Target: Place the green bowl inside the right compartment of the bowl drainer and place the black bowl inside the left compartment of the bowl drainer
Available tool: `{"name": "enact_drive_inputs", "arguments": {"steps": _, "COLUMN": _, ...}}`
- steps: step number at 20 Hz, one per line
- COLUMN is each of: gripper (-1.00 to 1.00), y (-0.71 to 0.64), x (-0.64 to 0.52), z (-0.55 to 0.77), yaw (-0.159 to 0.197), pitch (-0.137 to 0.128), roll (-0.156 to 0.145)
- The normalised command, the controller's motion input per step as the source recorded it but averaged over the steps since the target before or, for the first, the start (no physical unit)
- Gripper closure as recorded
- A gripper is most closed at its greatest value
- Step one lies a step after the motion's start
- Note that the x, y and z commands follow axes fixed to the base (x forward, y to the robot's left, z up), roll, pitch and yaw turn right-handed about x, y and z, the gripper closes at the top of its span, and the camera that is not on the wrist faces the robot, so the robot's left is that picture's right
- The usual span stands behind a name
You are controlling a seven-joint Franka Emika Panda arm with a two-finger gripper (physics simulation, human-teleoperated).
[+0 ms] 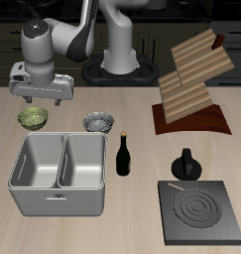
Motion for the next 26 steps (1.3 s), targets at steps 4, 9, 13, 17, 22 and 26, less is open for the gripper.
{"name": "enact_drive_inputs", "arguments": {"steps": 4, "gripper": -1.0, "y": -0.14, "x": -0.04, "z": -0.43, "yaw": -0.054, "pitch": 0.039, "roll": -0.02}}
{"name": "enact_drive_inputs", "arguments": {"steps": 9, "gripper": -1.0, "y": -0.02, "x": 0.0, "z": -0.36, "yaw": -0.01, "pitch": 0.008, "roll": -0.02}}
{"name": "enact_drive_inputs", "arguments": {"steps": 13, "gripper": -1.0, "y": 0.03, "x": -0.01, "z": -0.37, "yaw": -0.013, "pitch": 0.042, "roll": -0.007}}
{"name": "enact_drive_inputs", "arguments": {"steps": 17, "gripper": -1.0, "y": 0.07, "x": -0.03, "z": -0.31, "yaw": -0.029, "pitch": 0.042, "roll": 0.008}}
{"name": "enact_drive_inputs", "arguments": {"steps": 22, "gripper": -1.0, "y": 0.03, "x": -0.01, "z": -0.49, "yaw": -0.049, "pitch": 0.073, "roll": -0.009}}
{"name": "enact_drive_inputs", "arguments": {"steps": 26, "gripper": 1.0, "y": 0.04, "x": -0.07, "z": -0.23, "yaw": -0.061, "pitch": 0.02, "roll": 0.028}}
